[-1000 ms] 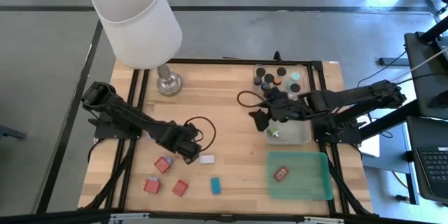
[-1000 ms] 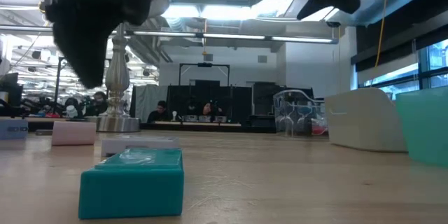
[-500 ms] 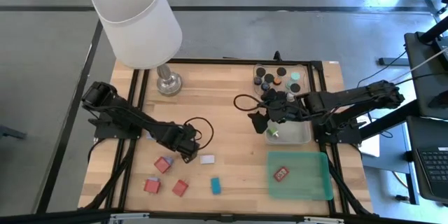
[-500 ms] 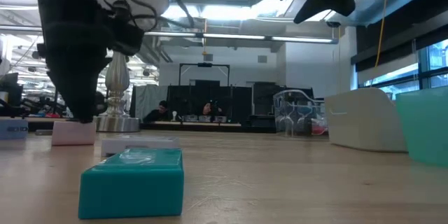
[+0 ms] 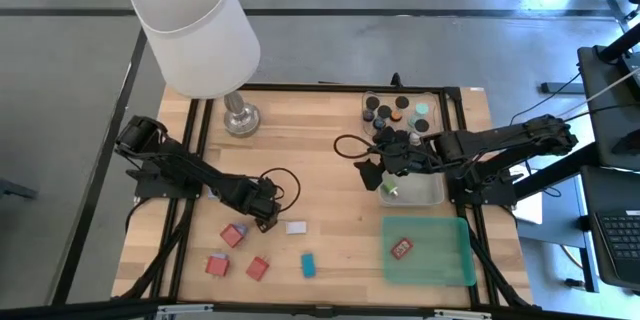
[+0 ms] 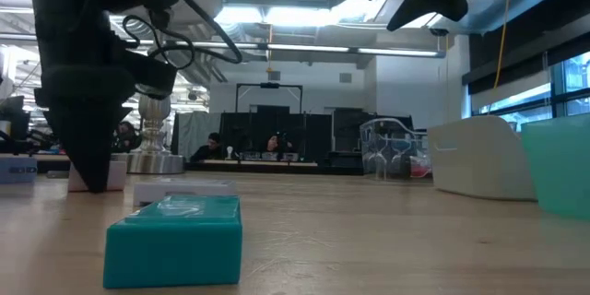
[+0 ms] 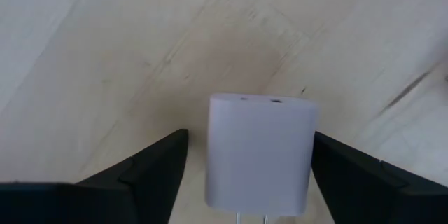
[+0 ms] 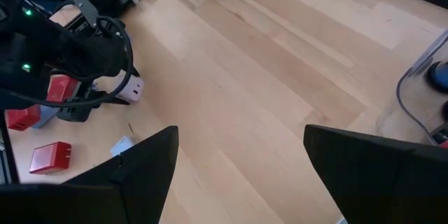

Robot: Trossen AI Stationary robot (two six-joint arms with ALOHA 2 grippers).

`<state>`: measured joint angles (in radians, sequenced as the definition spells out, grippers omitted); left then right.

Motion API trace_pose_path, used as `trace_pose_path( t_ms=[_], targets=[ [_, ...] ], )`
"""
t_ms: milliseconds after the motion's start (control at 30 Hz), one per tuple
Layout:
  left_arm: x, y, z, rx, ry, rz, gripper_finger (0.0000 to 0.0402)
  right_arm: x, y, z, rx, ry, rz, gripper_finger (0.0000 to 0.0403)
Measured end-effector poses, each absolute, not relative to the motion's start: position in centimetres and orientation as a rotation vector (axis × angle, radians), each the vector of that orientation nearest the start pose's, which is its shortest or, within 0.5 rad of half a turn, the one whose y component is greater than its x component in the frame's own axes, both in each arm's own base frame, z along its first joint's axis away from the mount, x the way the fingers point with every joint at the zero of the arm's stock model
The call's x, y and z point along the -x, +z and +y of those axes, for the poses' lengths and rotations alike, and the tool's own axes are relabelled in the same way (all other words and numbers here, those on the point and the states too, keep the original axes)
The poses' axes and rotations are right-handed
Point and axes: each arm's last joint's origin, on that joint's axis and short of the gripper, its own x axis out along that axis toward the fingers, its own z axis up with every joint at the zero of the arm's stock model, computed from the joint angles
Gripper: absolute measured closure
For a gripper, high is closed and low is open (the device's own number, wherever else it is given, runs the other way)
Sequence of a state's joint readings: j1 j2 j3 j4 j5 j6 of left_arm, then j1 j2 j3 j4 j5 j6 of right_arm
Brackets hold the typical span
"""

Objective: Pick & Place Office items
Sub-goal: Put the pink charger adapter into the white bin

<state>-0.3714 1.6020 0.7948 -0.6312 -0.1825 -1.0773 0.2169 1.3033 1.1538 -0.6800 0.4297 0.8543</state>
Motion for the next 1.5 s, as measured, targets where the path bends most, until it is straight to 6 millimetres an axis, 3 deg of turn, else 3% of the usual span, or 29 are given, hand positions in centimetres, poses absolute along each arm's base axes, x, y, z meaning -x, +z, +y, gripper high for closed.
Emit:
trace_pose_path(
  t_ms=[233, 500, 700, 1200, 1500],
  targets=[
    [-23.9, 13.6, -8.7, 0.489, 0.571, 1.273, 0.0206, -26.2, 31.3, 4.5, -0.562, -0.518, 0.620, 0.0092],
    [-24.1, 14.3, -8.7, 0.475, 0.584, 1.226, 0.0211, -26.2, 31.3, 4.5, -0.598, -0.552, 0.597, 0.0092],
    [-25.9, 17.3, -9.1, 0.407, 0.551, 1.076, 0.0211, -26.3, 31.4, 4.5, -0.675, -0.567, 0.566, 0.0092],
    [-30.6, 28.0, -9.9, -0.004, 0.500, 0.685, 0.0211, -27.8, 33.2, 5.2, -0.985, -0.375, 0.410, 0.0092],
    [-31.7, 30.5, -10.2, -0.121, 0.463, 0.563, 0.0211, -29.1, 32.7, 6.1, -1.037, -0.346, 0.381, 0.0092]
  ],
)
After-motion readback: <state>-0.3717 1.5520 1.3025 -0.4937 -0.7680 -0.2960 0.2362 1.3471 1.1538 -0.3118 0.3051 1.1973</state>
